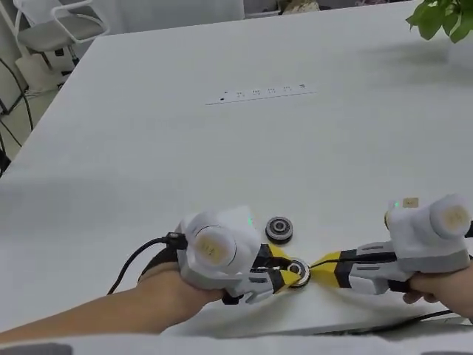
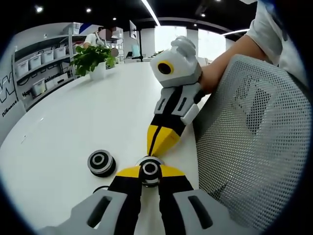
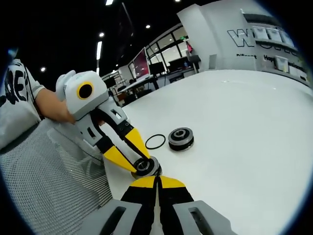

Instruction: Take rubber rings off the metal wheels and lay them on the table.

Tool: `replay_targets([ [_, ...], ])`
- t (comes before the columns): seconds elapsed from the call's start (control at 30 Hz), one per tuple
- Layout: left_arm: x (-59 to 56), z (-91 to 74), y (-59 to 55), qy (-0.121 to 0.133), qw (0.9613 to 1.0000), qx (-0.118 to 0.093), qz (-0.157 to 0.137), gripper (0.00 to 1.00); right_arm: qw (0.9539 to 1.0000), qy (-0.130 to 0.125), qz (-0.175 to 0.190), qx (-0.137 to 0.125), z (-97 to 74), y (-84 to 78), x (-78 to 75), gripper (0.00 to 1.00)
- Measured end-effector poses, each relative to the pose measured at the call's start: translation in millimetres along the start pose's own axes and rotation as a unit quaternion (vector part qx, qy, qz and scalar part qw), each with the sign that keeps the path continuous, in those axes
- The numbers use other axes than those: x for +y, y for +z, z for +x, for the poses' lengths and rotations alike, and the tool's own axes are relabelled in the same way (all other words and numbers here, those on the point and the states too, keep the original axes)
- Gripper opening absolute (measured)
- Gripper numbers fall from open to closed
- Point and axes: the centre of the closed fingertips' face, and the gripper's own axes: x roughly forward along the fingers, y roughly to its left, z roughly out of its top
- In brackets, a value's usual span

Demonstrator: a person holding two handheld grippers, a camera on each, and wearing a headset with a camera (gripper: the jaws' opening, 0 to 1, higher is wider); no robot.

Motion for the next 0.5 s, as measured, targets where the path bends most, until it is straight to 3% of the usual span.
replay_targets([
  [0.5, 9.9, 12.4, 5.0, 0.002, 1.0000, -0.001, 0.001, 0.07, 0.9994, 0.012, 0.020, -0.025, 1.3, 11.2, 14.2, 0.00],
])
